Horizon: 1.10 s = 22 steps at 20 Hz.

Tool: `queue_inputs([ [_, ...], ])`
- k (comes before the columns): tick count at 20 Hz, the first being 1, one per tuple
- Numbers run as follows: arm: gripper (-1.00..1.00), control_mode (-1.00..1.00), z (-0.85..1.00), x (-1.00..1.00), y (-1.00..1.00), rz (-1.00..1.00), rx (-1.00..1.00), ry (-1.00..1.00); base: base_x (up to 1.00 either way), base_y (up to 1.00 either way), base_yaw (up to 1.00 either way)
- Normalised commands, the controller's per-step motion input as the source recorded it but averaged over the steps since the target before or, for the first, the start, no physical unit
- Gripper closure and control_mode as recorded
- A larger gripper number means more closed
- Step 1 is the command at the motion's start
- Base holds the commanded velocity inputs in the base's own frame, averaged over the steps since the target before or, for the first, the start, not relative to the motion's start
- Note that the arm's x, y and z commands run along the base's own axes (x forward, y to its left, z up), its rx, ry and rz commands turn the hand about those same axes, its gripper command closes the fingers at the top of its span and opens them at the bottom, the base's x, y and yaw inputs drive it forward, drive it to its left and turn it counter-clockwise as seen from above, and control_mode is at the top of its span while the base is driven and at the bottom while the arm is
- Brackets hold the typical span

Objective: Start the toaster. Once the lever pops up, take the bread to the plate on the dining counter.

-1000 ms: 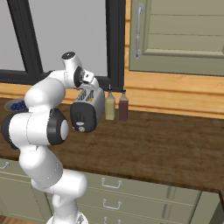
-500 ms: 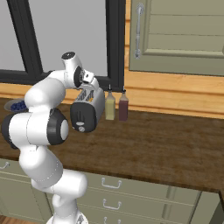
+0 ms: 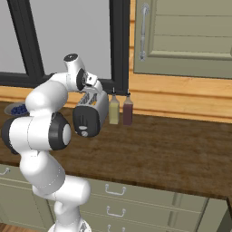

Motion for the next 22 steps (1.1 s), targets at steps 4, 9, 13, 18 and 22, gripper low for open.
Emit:
queue_inputs([
  [4,-1.00,-1.00,0.00,0.00,0.00,0.00,0.00,0.00,0.00,0.00,0.00],
  [9,-1.00,-1.00,0.00,0.00,0.00,0.00,0.00,0.00,0.00,0.00,0.00],
  [13,-1.00,-1.00,0.00,0.00,0.00,0.00,0.00,0.00,0.00,0.00,0.00],
  [18,-1.00,-1.00,0.00,0.00,0.00,0.00,0.00,0.00,0.00,0.00,0.00],
  [22,-1.00,-1.00,0.00,0.00,0.00,0.00,0.00,0.00,0.00,0.00,0.00],
])
